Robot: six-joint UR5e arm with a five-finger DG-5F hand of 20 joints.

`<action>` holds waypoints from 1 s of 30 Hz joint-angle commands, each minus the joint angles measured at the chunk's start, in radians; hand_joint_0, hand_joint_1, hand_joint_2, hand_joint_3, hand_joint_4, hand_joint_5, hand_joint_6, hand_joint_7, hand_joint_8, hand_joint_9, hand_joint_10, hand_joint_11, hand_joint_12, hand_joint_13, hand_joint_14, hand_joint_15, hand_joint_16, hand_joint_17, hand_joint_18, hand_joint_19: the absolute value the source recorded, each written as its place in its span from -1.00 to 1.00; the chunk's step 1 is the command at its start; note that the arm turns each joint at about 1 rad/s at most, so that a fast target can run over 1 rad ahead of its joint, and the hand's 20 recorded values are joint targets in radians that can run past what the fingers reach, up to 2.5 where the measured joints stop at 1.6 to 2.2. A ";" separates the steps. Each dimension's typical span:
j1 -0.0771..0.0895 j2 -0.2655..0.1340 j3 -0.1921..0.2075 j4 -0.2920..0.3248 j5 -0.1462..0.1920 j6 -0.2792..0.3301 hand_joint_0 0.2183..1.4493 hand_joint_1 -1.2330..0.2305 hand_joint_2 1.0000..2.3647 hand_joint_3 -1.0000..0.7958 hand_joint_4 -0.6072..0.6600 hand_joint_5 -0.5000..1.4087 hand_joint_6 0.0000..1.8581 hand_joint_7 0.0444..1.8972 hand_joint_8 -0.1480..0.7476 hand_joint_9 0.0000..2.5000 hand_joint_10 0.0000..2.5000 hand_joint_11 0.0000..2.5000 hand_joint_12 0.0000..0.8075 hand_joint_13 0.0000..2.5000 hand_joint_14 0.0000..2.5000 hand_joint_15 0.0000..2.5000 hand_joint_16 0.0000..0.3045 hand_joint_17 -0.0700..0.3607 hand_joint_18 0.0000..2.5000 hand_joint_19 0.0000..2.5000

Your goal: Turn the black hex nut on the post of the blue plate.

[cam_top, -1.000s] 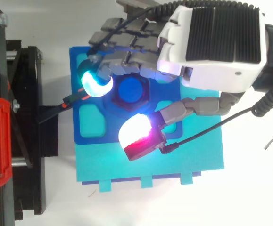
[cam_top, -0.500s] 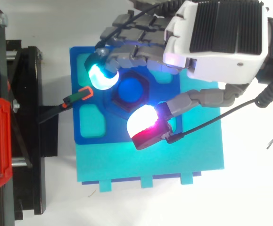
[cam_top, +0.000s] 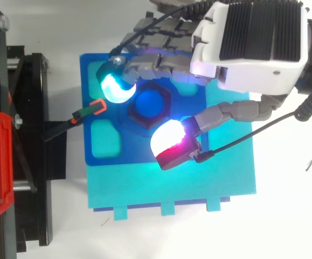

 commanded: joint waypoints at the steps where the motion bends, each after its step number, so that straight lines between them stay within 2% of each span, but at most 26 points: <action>1: 0.000 0.000 -0.001 0.000 -0.003 -0.001 -0.60 0.25 -1.00 -0.44 0.20 -0.70 -0.46 -0.24 -0.13 -0.76 -1.00 -0.99 -0.11 -0.85 -1.00 -0.99 -0.63 -0.08 -1.00 -1.00; 9: -0.003 0.000 0.000 0.000 -0.005 -0.001 -0.60 0.25 -1.00 -0.44 0.20 -0.70 -0.46 -0.24 -0.13 -0.76 -1.00 -1.00 -0.11 -0.85 -1.00 -0.99 -0.63 -0.08 -1.00 -1.00; 16: -0.013 0.002 -0.001 0.000 -0.046 -0.001 -0.60 0.25 -1.00 -0.44 0.20 -0.70 -0.46 -0.24 -0.13 -0.76 -1.00 -1.00 -0.11 -0.85 -1.00 -1.00 -0.62 -0.08 -1.00 -1.00; 28: -0.030 0.002 0.000 -0.006 -0.069 -0.001 -0.60 0.25 -1.00 -0.44 0.21 -0.70 -0.46 -0.23 -0.14 -0.76 -1.00 -1.00 -0.11 -0.86 -1.00 -0.99 -0.63 -0.08 -1.00 -1.00; 30: -0.039 0.009 0.000 -0.018 -0.080 -0.002 -0.60 0.25 -1.00 -0.44 0.21 -0.70 -0.46 -0.23 -0.13 -0.76 -1.00 -1.00 -0.11 -0.85 -1.00 -1.00 -0.63 -0.08 -1.00 -1.00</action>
